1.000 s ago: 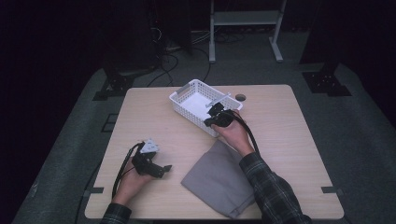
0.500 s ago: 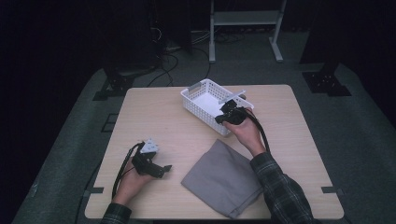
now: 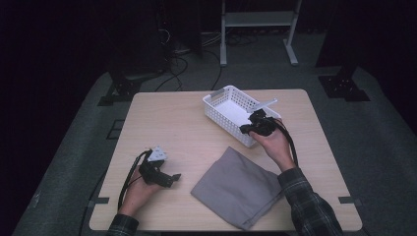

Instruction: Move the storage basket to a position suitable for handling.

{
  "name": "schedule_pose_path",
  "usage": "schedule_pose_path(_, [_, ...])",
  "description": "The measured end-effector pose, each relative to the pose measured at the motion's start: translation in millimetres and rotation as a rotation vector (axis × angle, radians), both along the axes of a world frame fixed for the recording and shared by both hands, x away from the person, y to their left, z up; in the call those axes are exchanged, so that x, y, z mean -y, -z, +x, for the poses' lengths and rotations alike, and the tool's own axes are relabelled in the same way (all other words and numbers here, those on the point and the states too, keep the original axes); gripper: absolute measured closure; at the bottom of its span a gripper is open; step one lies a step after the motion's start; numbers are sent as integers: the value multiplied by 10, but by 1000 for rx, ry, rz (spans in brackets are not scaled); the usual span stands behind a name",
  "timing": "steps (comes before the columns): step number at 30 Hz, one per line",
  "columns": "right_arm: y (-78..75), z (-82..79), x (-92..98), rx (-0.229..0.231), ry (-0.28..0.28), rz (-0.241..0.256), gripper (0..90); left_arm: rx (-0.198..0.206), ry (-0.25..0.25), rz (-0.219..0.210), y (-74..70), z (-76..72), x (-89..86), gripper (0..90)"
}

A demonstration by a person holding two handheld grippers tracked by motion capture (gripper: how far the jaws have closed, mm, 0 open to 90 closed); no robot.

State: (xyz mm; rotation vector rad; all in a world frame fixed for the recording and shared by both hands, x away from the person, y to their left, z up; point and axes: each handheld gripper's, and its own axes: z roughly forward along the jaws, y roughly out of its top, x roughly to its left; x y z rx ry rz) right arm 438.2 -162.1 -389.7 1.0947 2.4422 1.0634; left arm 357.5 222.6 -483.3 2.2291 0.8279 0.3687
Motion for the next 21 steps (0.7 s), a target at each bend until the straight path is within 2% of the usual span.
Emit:
schedule_pose_path(12, [61, -231, 352, -19, 16, 1, 844, 0, 0, 2, -1, -1, -1, 0])
schedule_pose_path(21, [99, -430, 587, -16, 34, -26, 843, 0, 0, 4, -1, -1, -1, 0])
